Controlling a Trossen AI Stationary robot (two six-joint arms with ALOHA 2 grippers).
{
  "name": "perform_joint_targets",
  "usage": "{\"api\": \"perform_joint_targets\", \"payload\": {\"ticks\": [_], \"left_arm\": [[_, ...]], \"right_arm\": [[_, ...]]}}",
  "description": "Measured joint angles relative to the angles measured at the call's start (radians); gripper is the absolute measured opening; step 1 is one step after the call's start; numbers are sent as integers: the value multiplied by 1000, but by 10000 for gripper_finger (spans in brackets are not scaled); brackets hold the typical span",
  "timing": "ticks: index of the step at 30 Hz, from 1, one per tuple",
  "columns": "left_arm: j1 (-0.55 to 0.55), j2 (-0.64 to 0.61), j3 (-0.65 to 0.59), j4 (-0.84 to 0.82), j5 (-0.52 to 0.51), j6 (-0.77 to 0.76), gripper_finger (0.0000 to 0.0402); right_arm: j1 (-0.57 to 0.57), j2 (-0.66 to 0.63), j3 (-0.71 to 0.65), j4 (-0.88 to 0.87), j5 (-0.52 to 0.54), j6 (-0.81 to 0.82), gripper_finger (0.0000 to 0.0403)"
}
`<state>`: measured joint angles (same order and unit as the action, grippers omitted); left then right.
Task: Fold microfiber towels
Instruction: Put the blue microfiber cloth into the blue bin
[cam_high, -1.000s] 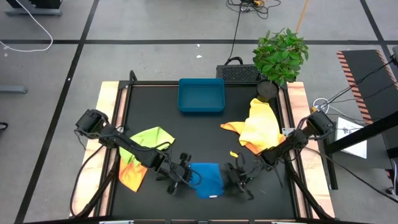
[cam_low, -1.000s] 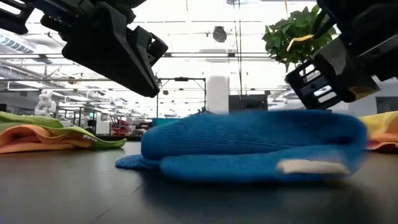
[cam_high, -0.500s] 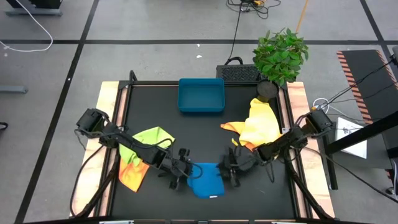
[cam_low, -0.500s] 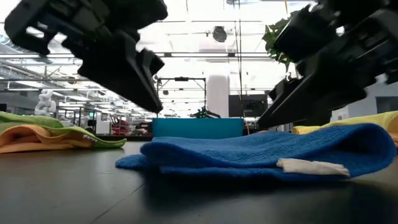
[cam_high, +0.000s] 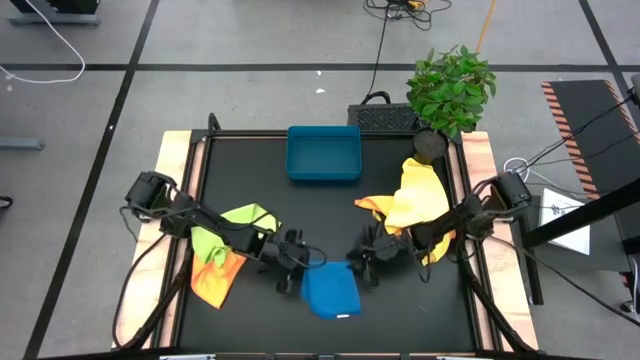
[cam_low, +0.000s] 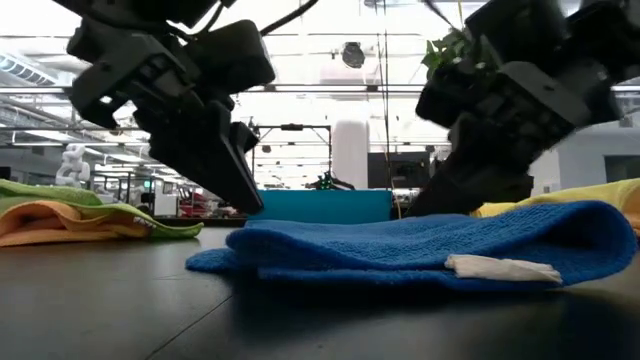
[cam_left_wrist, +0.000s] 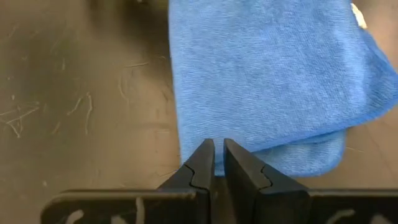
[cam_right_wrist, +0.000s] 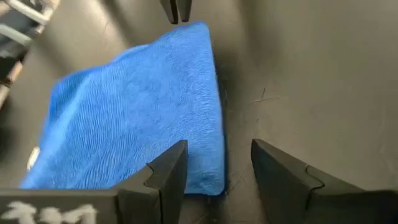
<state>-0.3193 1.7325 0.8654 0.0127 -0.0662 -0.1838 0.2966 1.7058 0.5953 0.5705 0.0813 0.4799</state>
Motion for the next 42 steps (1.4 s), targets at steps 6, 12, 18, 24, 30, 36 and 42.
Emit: {"api": "perform_joint_targets", "payload": {"ticks": [6,12,18,24,30,36,42], "left_arm": [[60,0,0,0,72,4,83],[102,0,0,10,93,-3,163],[134,0,0,54,156,-48,209],[133,-1,0,75,201,-67,220],[136,-1,0,128,231,-79,219],[175,-1,0,154,221,-77,219],[285,-1,0,135,271,-136,219]], "right_arm": [[-62,0,0,-17,-170,77,171],[-75,2,0,-73,-217,112,171],[-73,57,1,-22,-226,81,161],[-74,86,2,13,-232,32,69],[-79,83,0,38,-247,-32,12],[-94,82,0,49,-222,-136,5],[-100,34,-3,37,-108,-315,2]]}}
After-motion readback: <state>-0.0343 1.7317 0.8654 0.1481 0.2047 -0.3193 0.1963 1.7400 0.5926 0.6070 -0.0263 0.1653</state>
